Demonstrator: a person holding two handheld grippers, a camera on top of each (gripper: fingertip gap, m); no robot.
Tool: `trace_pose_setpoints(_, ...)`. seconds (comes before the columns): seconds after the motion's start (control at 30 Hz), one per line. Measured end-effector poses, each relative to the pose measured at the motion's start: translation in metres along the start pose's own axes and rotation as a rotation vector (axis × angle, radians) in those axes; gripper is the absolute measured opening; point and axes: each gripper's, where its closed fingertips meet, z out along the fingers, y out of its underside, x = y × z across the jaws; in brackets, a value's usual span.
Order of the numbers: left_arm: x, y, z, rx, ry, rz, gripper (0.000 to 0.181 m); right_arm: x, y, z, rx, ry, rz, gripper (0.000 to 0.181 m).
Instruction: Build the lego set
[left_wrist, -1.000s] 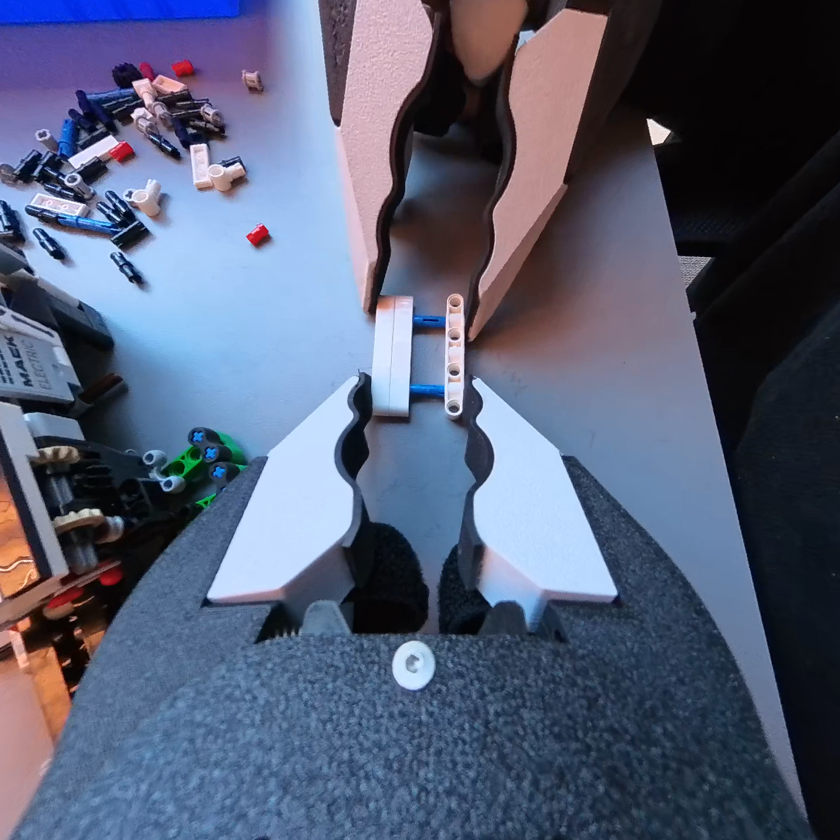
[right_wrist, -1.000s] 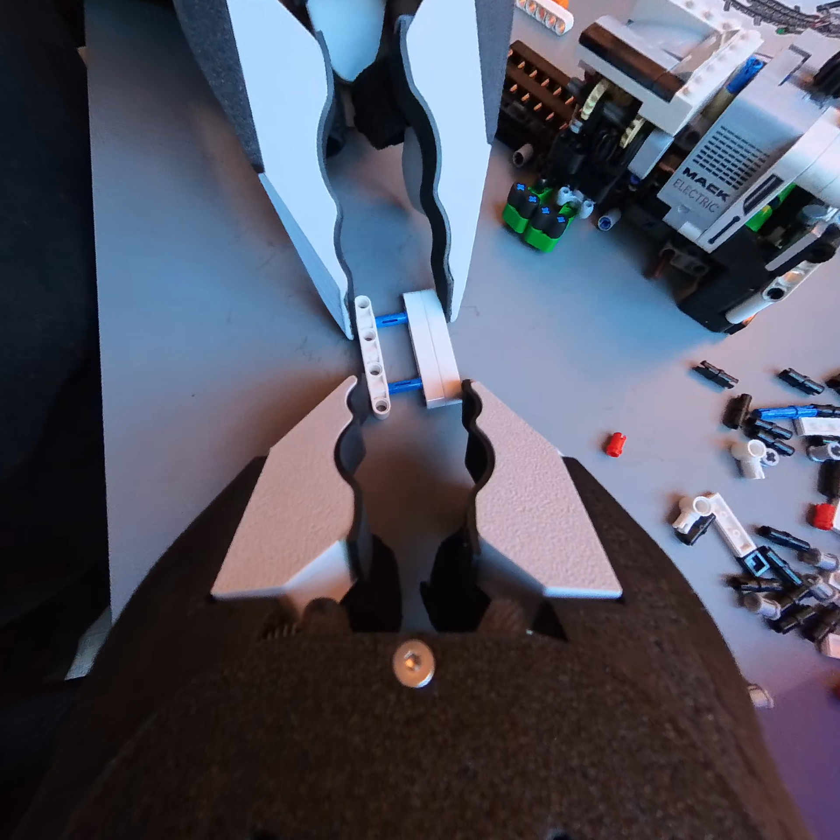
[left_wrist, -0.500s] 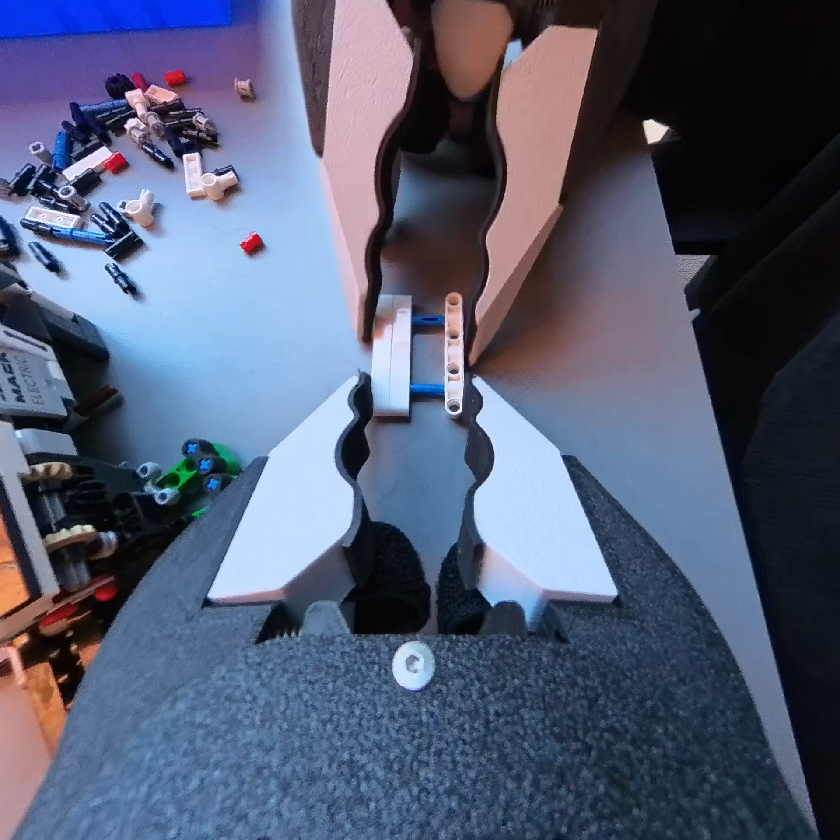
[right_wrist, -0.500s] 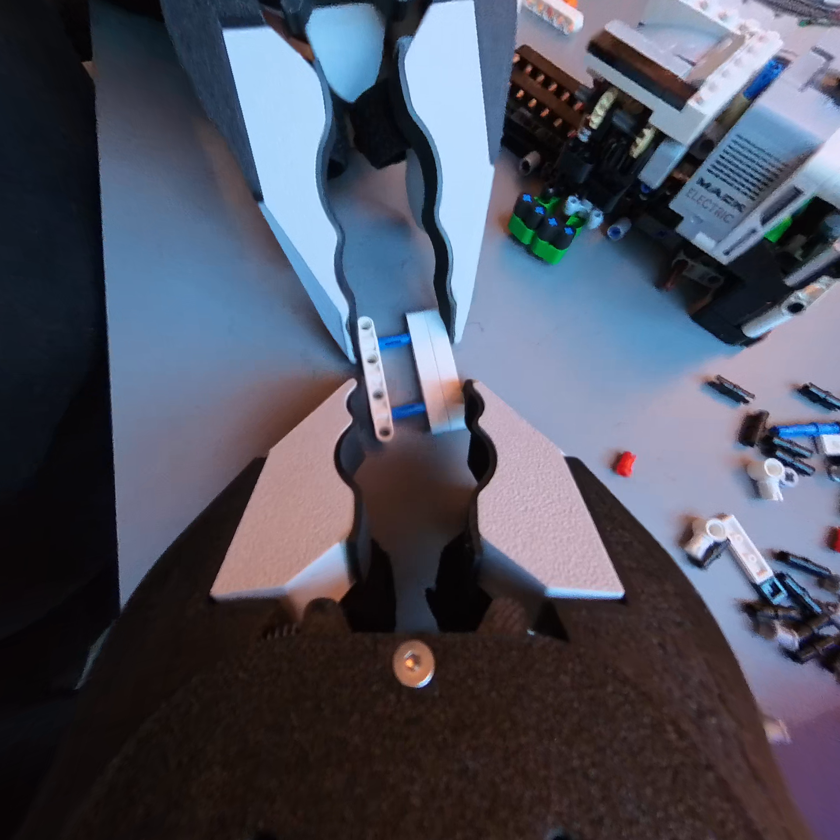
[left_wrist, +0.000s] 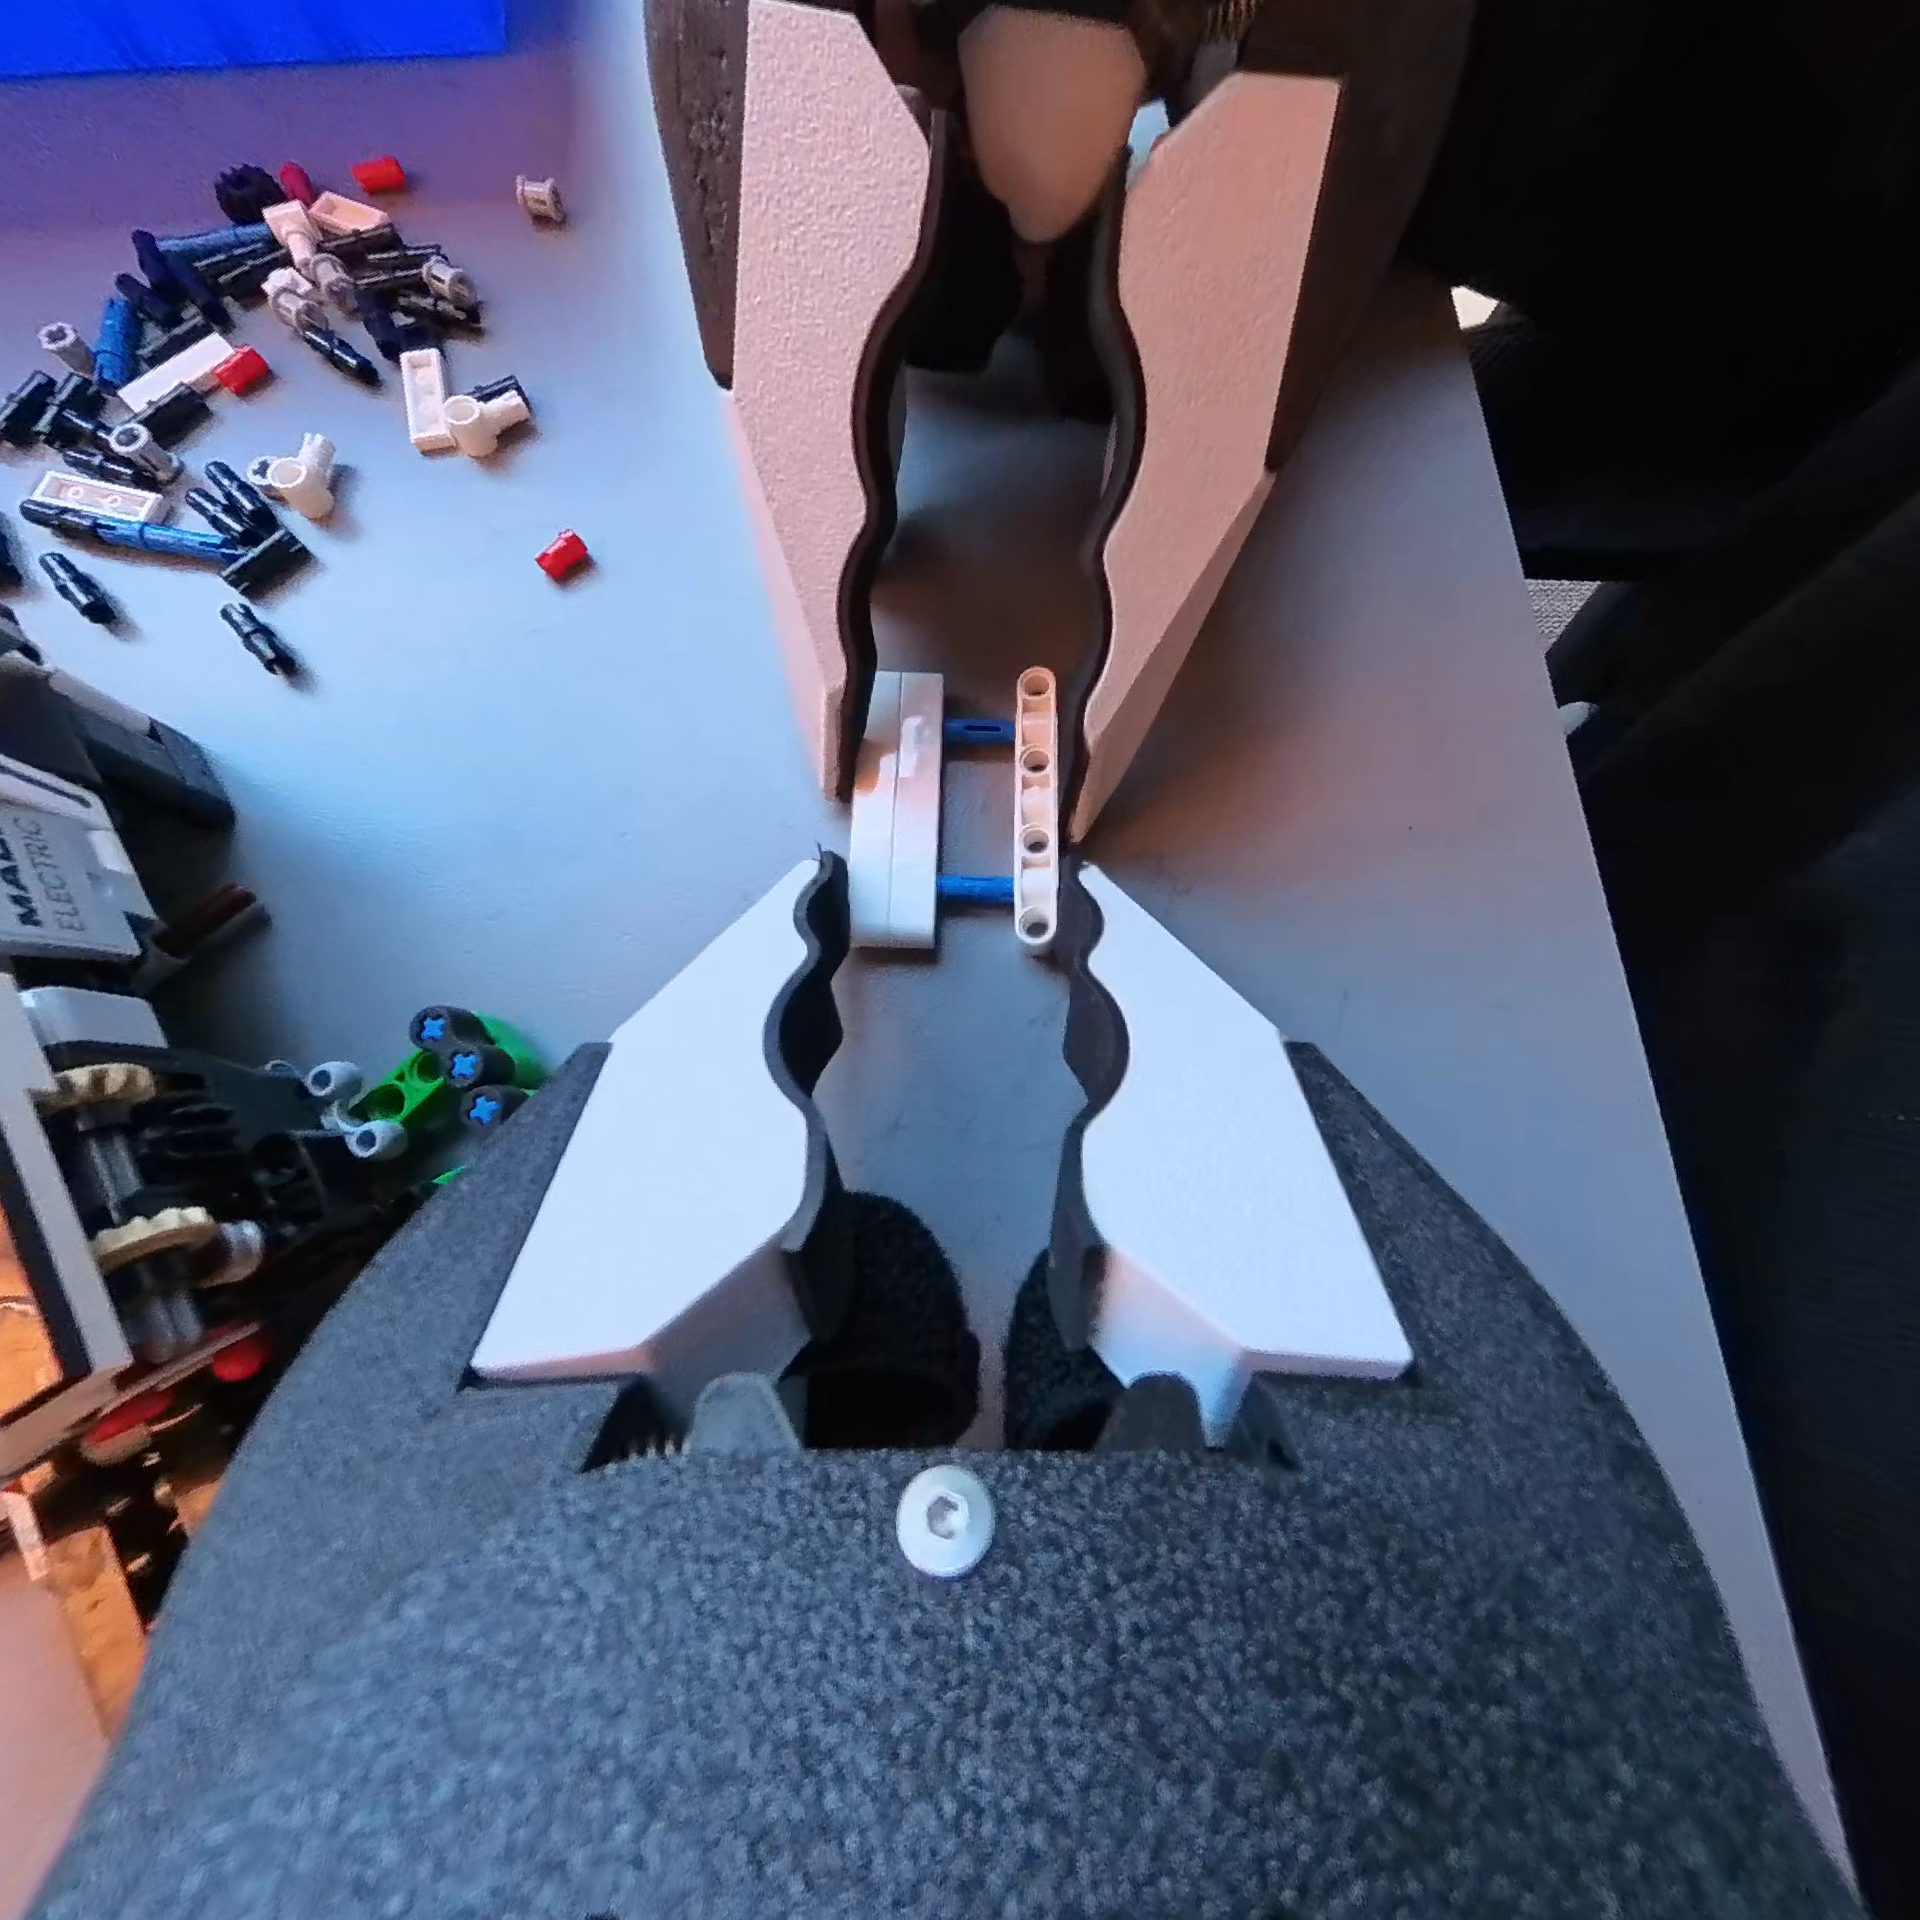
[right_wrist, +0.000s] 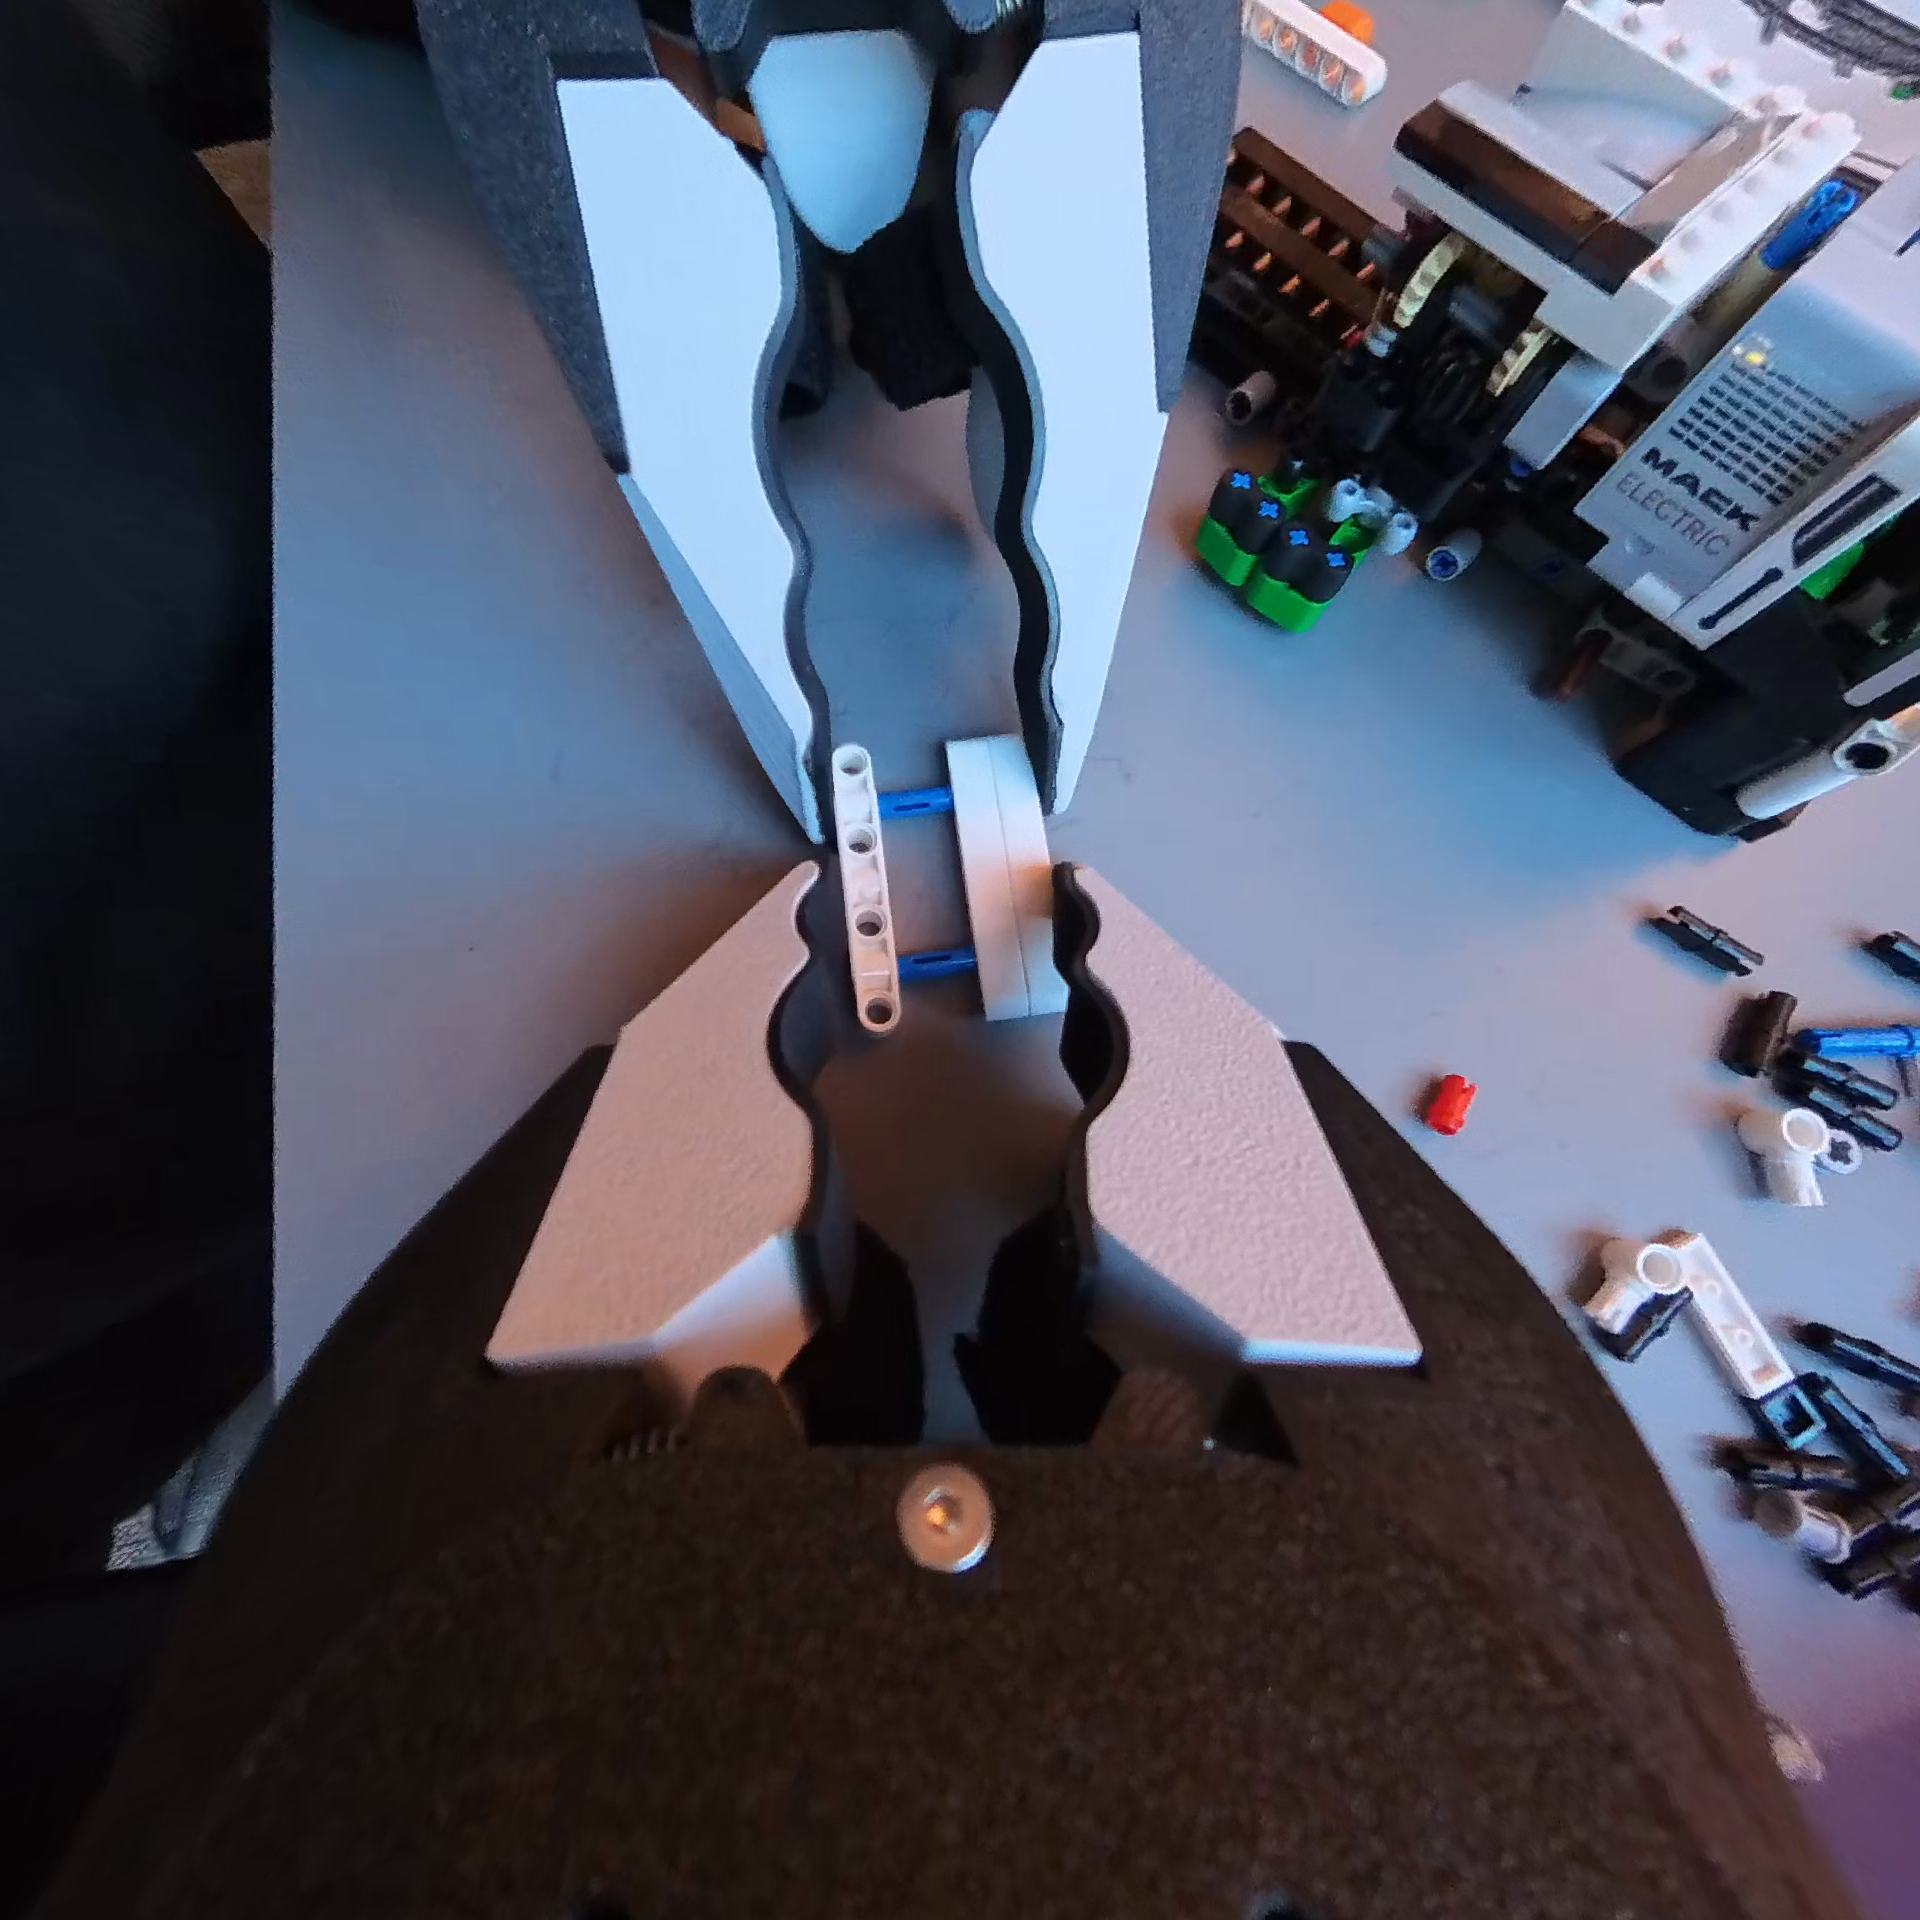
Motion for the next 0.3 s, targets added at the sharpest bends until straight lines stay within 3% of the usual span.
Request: trace_pose_setpoints(0.3, 0.0066, 0.0027, -0.0036, -0.011, 0.035, 0.01, 0.039, -0.0063, 0.0011, -0.0053, 0.016, -0.075, 0.056, 0.039)
